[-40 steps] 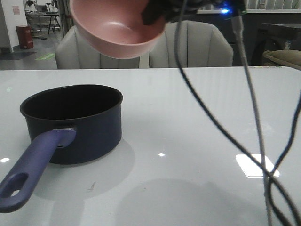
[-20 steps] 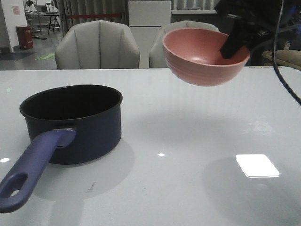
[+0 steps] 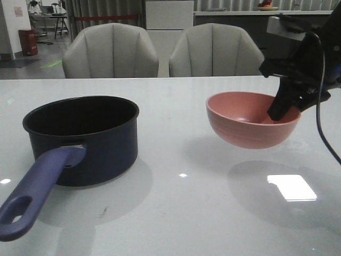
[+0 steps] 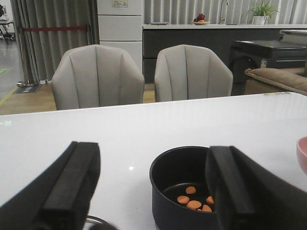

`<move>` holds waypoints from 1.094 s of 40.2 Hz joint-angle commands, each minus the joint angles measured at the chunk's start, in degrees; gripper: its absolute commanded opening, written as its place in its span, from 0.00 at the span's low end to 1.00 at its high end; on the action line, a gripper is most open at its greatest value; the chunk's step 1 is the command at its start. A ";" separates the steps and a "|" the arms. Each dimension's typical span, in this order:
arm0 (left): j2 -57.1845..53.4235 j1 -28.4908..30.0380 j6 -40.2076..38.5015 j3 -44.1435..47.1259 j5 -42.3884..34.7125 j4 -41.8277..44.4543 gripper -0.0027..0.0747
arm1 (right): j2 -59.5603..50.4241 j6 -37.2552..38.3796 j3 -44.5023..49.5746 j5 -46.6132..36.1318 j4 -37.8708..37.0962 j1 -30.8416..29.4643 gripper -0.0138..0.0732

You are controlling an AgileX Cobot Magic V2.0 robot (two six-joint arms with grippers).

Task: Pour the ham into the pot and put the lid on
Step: 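Lower the pink bowl onto the table and release it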

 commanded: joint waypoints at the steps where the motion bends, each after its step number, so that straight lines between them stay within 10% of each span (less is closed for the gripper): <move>1: 0.43 -0.43 0.05 -1.46 -4.63 -0.52 0.68 | -1.78 -0.56 -1.51 -1.33 -1.70 -0.36 0.36; 22: 0.43 -0.43 0.05 -1.46 -4.63 -0.52 0.68 | 1.46 -0.52 -1.57 -3.00 -4.62 -0.36 0.37; 33: 0.43 -0.43 0.05 -1.46 -4.63 -0.52 0.68 | 1.46 -0.57 -1.68 -2.62 -4.74 -0.36 0.68; 44: 0.43 -0.43 0.05 -1.46 -4.63 -0.52 0.68 | -4.82 -0.57 -1.68 -2.09 -6.05 -0.38 0.70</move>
